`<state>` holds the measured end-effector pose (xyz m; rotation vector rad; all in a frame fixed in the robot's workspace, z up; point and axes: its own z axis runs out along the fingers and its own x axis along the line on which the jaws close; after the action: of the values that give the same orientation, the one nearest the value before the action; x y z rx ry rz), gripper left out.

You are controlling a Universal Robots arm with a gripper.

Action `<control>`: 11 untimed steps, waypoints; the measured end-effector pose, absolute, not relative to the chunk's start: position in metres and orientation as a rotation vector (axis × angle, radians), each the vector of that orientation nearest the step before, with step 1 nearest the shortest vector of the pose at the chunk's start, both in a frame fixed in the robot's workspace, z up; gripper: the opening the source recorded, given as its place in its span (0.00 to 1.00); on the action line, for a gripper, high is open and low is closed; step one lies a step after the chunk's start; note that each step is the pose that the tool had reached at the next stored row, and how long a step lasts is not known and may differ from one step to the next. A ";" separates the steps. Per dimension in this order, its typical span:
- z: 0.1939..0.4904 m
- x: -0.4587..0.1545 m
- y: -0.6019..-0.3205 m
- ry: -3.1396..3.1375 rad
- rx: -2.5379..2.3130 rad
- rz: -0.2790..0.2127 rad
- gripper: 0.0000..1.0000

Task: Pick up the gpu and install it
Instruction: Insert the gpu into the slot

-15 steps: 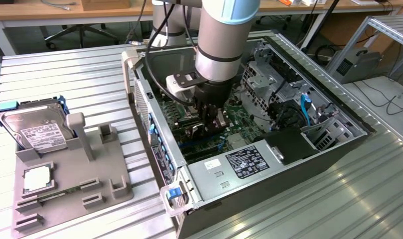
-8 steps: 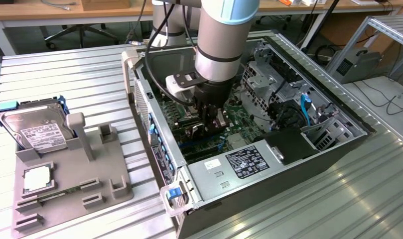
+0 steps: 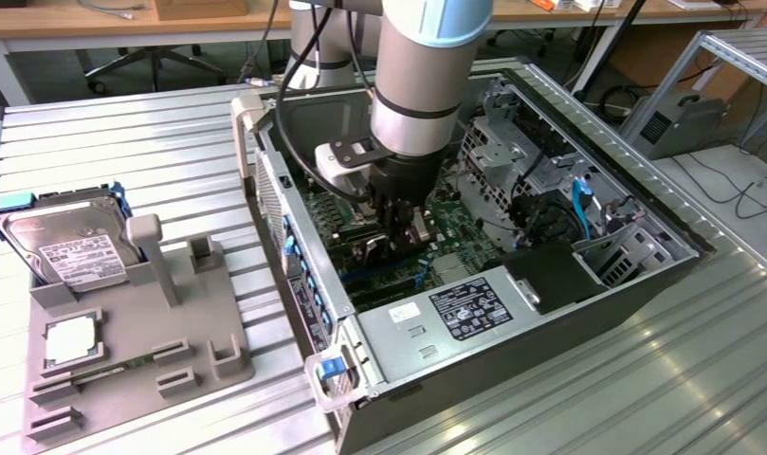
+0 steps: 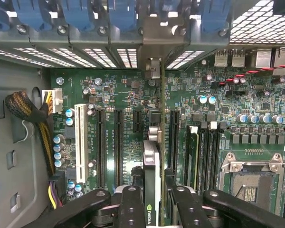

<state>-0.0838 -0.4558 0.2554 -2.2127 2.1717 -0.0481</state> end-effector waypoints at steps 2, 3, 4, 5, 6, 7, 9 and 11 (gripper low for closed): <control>0.256 -0.084 -0.456 2.172 -2.213 -0.049 0.27; 0.257 -0.084 -0.456 2.172 -2.214 -0.050 0.27; 0.257 -0.084 -0.456 2.172 -2.214 -0.050 0.27; 0.257 -0.084 -0.456 2.173 -2.214 -0.050 0.27; 0.257 -0.084 -0.456 2.173 -2.214 -0.051 0.27; 0.258 -0.084 -0.456 2.173 -2.214 -0.051 0.27; 0.258 -0.084 -0.456 2.172 -2.214 -0.051 0.27; 0.258 -0.084 -0.456 2.172 -2.214 -0.051 0.27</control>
<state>-0.0838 -0.4558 0.2575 -2.2145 2.1724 -0.0505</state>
